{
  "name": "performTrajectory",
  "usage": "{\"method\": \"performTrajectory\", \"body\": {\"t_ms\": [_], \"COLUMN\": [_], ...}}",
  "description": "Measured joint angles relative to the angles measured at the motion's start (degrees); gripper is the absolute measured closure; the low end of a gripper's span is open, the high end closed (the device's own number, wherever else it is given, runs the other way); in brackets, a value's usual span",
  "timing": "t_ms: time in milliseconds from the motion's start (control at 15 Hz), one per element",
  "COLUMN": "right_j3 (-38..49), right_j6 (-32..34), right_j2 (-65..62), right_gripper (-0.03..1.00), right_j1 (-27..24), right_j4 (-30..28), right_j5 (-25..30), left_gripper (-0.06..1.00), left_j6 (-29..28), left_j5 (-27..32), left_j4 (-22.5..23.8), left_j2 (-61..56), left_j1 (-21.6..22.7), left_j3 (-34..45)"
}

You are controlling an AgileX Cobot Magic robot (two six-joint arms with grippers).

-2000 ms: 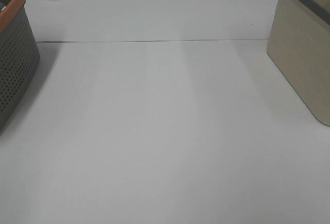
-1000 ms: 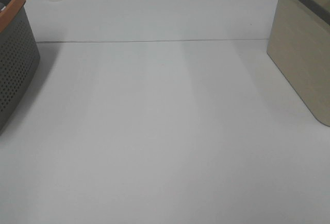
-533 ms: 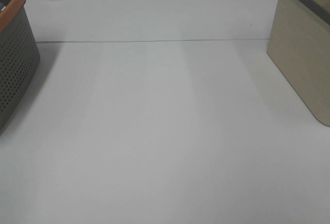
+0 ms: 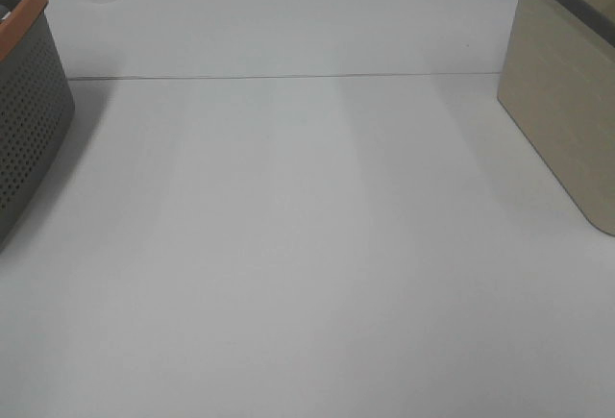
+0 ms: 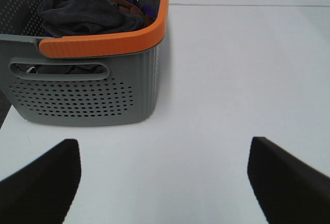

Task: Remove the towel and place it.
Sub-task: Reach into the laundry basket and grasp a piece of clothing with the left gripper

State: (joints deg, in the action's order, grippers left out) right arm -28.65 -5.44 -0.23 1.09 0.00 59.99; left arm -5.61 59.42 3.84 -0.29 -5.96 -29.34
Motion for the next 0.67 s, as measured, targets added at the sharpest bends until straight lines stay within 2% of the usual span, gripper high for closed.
{"method": "performTrajectory", "body": {"t_ms": [533, 667], "right_j3": [0.0, 0.0], "right_j6": [0.0, 0.0], "right_j2": [0.0, 0.0], "right_gripper": [0.23, 0.23], "right_j1": [0.0, 0.0], "right_j4": [0.0, 0.0], "right_j5": [0.0, 0.0], "left_gripper": [0.13, 0.13], "left_j6": [-0.7, -2.5], "left_j5": [0.0, 0.0], "left_j4": [0.6, 1.6], "left_j2": [0.0, 0.0], "left_j1": [0.0, 0.0], "left_j3": [0.0, 0.0]}}
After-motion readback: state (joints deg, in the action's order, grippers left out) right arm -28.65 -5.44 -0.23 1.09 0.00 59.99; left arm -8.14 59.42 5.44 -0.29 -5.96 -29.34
